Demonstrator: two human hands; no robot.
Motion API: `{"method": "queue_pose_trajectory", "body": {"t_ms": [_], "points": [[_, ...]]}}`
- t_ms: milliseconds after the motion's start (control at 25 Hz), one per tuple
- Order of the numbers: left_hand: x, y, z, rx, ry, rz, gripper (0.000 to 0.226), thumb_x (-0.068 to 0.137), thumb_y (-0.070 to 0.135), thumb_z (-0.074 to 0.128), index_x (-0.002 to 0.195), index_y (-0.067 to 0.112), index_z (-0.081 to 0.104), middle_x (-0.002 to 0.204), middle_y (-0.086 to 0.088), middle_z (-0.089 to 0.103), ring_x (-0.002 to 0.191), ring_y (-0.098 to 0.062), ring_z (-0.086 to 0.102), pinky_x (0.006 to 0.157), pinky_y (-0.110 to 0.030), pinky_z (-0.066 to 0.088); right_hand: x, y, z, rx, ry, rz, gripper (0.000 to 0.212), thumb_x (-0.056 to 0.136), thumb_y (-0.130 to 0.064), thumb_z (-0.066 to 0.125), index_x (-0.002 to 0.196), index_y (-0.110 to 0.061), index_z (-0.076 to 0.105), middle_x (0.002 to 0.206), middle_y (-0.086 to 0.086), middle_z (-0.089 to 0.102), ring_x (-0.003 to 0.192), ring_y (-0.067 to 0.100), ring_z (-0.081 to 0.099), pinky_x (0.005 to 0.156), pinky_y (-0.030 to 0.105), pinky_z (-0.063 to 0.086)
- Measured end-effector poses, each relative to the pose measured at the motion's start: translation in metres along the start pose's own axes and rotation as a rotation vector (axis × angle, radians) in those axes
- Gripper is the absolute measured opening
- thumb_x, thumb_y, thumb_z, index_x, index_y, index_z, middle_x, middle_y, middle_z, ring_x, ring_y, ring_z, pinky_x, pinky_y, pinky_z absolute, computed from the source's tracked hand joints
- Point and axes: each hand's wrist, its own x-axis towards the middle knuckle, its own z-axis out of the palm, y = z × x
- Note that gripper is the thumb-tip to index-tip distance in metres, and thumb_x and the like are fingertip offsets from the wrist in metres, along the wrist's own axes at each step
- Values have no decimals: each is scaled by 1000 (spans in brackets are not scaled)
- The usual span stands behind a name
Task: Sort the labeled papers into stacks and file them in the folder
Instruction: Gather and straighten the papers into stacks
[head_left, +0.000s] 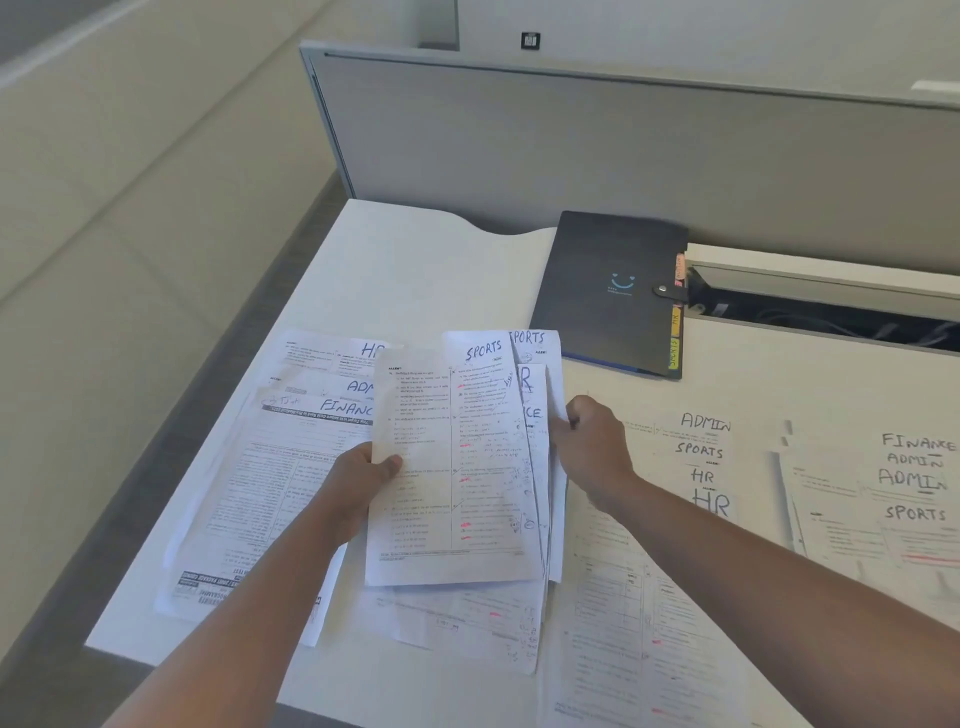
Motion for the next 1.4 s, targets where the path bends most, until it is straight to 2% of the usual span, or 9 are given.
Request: {"method": "queue_pose_trajectory", "body": {"t_ms": [200, 400, 480, 560, 800, 960, 1120, 1280, 1400], "points": [[-9, 4, 6, 2, -8, 23, 14, 103, 7, 63, 114, 9, 72, 103, -12, 81, 99, -40, 76, 92, -63, 59, -12, -7, -32, -142, 17, -182, 17, 100, -10, 46, 88, -21, 53, 57, -4, 49, 46, 9, 35, 50, 28, 29], [-20, 15, 10, 35, -25, 97, 15, 104, 8, 62, 114, 10, 72, 105, -11, 81, 99, -39, 76, 93, -63, 58, -27, -10, -74, -149, 275, -309, 35, 104, -13, 48, 71, -21, 41, 53, -9, 36, 46, 9, 29, 49, 30, 20], [-24, 23, 14, 61, -54, 129, 16, 104, 10, 61, 116, 11, 73, 108, -12, 81, 103, -40, 75, 97, -64, 56, -30, -5, -99, -118, 354, -310, 21, 106, -17, 47, 91, -16, 61, 61, -5, 53, 55, 12, 44, 52, 30, 32], [-28, 31, 20, 85, -84, 149, 18, 105, 13, 61, 119, 13, 73, 114, -13, 79, 110, -41, 72, 104, -65, 50, -36, 2, -126, -85, 435, -292, 20, 107, -19, 45, 104, -16, 65, 70, -3, 60, 61, 13, 51, 56, 28, 38], [-49, 65, 73, 60, -295, 259, 19, 105, 11, 59, 116, 11, 75, 116, -13, 79, 111, -39, 74, 90, -51, 60, -60, 37, -217, 8, 606, -167, 25, 106, -20, 44, 82, -14, 51, 72, -2, 54, 62, 16, 45, 57, 31, 36], [-82, 65, 141, 136, -403, 284, 19, 103, 17, 61, 112, 17, 78, 118, -11, 78, 107, -35, 76, 89, -52, 60, -75, 73, -259, 191, 535, -16, 25, 104, -17, 48, 81, -10, 55, 75, -1, 57, 67, 21, 47, 60, 32, 36], [-121, 45, 221, 222, -413, 274, 21, 107, 21, 57, 120, 16, 73, 115, -7, 80, 102, -31, 78, 86, -52, 62, -90, 112, -300, 439, 344, 92, 25, 106, -13, 49, 101, -19, 73, 93, -3, 79, 78, 16, 73, 70, 31, 57], [-160, 21, 289, 239, -385, 220, 21, 108, 20, 56, 120, 12, 71, 114, -9, 80, 102, -33, 78, 90, -56, 61, -103, 160, -346, 578, 168, 155, 25, 108, -11, 49, 112, -15, 73, 106, 7, 80, 96, 28, 77, 87, 45, 62], [-187, 1, 327, 225, -387, 189, 22, 108, 19, 55, 121, 13, 71, 116, -10, 79, 103, -33, 77, 85, -54, 62, -111, 186, -371, 648, 48, 201, 25, 108, -13, 49, 117, -15, 73, 110, 11, 79, 108, 37, 73, 98, 58, 55]]}}
